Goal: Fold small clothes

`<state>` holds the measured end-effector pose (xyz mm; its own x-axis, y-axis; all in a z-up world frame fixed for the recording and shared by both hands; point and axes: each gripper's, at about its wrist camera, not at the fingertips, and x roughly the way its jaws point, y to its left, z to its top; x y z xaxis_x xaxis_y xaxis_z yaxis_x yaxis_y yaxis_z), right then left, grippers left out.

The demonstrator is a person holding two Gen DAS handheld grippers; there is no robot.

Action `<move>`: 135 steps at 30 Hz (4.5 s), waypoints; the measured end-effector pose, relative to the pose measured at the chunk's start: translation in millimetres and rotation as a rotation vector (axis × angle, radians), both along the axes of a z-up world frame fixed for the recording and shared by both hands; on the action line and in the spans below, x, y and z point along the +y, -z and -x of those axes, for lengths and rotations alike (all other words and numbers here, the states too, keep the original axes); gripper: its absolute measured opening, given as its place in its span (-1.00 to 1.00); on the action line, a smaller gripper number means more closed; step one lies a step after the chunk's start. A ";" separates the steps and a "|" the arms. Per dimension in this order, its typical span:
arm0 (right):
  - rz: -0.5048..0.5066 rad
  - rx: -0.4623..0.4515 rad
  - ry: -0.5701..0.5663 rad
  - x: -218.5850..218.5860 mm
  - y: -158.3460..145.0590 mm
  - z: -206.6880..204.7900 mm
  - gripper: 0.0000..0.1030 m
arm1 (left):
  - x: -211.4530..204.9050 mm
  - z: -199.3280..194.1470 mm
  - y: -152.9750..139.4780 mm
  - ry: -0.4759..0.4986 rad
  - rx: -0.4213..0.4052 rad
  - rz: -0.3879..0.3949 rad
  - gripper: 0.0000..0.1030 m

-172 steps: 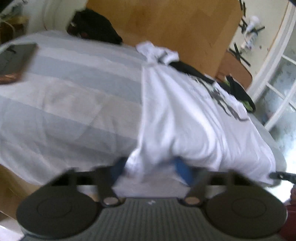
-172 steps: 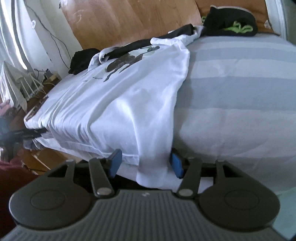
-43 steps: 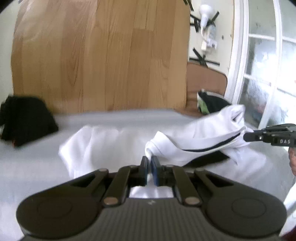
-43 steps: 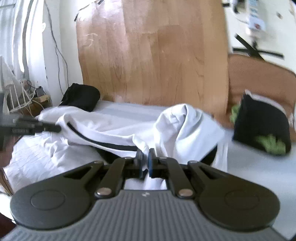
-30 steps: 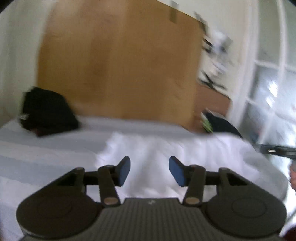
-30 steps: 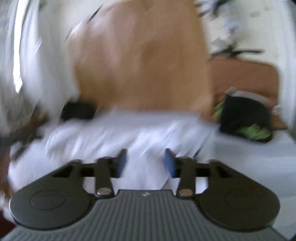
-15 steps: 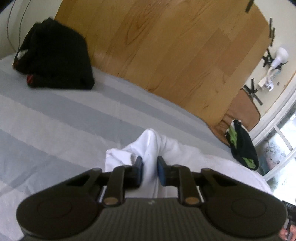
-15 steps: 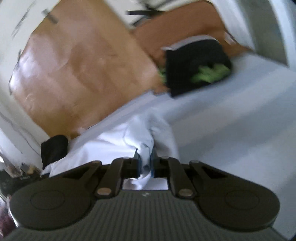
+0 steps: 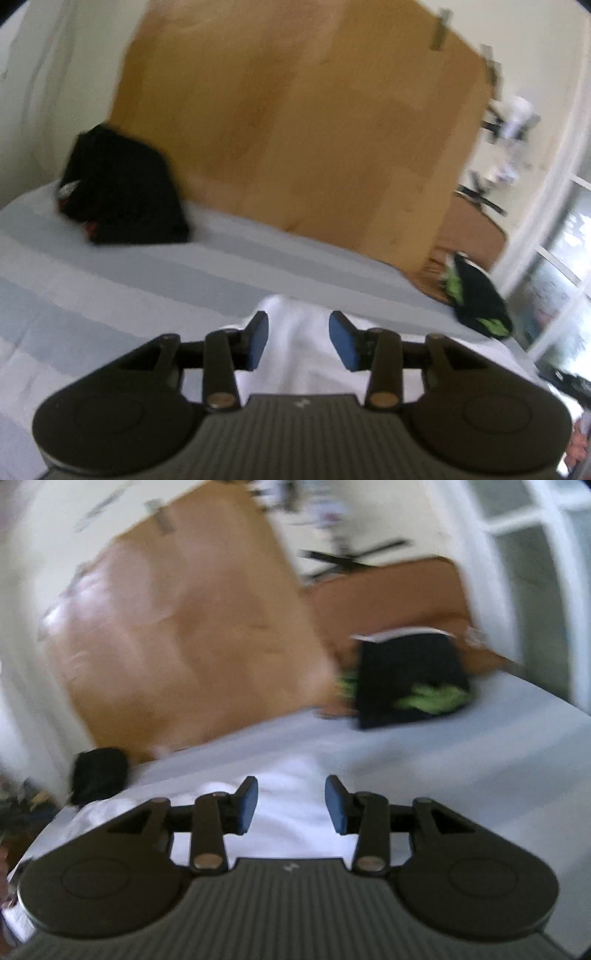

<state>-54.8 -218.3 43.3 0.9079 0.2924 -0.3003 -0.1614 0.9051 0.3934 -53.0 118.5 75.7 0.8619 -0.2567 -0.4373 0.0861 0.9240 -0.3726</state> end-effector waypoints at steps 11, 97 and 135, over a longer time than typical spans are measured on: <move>0.051 0.207 -0.237 104.1 35.4 -122.5 -0.99 | -110.4 -86.7 55.2 0.155 0.100 -0.310 -0.69; 0.019 0.086 -0.757 222.4 -29.5 -32.5 -0.23 | 35.7 -9.3 34.8 -0.019 -0.039 0.256 0.18; -0.201 0.280 -0.433 136.9 29.9 -58.8 0.50 | 32.5 -72.7 84.0 0.126 0.211 0.331 0.99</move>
<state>4.0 -81.4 13.5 0.5852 0.6980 -0.4128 -0.3668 0.6818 0.6329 19.7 150.9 -8.3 0.7148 -0.5114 -0.4769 0.0812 0.7381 -0.6698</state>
